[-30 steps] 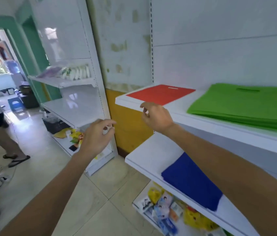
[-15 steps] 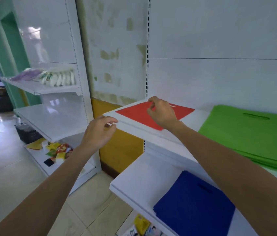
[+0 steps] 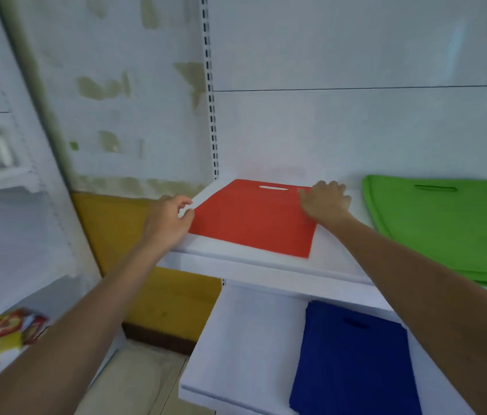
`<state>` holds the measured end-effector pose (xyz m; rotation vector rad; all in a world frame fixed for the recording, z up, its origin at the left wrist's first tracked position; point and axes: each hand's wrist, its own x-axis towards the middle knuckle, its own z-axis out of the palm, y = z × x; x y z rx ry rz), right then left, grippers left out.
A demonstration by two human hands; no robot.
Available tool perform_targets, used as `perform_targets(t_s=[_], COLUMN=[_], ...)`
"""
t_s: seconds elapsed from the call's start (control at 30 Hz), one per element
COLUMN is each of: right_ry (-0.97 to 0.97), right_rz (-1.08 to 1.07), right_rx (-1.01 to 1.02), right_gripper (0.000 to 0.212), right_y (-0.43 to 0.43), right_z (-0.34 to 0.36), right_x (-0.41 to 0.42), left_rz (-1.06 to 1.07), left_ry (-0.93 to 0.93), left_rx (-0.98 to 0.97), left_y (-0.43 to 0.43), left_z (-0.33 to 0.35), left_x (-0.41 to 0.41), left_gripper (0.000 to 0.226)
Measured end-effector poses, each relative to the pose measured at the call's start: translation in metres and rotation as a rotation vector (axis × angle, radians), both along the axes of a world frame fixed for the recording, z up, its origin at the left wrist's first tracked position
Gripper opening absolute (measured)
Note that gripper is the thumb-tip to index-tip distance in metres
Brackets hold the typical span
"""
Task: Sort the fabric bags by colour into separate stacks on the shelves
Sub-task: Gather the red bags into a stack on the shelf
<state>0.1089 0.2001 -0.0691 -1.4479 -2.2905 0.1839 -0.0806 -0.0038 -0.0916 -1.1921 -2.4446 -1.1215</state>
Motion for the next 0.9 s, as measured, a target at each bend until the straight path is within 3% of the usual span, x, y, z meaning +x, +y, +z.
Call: perform_targets(t_s=[0.13,0.2,0.3,0.47,0.67,0.9], right_ry=[-0.188,-0.176,-0.043,0.16,0.5,0.607], right_rz=[-0.164,-0.179,-0.187,-0.295,-0.217,0.011], right_rx=[-0.012,-0.024,-0.106,-0.135,0.116,0.379], right_gripper=[0.053,0.043,0.038,0.033,0.029,0.04], right_y=[0.0,-0.003,-0.005,-0.009,-0.008,-0.027], right_z=[-0.013,-0.013,-0.005,-0.016,-0.019,0.006], right_x=[-0.002,-0.006,-0.007,-0.007,-0.009,0.014], left_rz=[0.078,0.091,0.093,-0.06,-0.292,-0.334], left_ry=[0.044,0.117,0.264,0.256,-0.047,-0.249], left_rx=[-0.329,-0.454,-0.492,-0.355,-0.149,0.017], left_y=[0.036,0.054,0.072,0.073,0.066,0.055], left_z=[0.001,-0.002,-0.006,-0.008,-0.003,0.007], left_x=[-0.039,-0.048,-0.055,-0.053,-0.047,-0.027], left_gripper=[0.044,0.051,0.053,0.034,0.005,0.024])
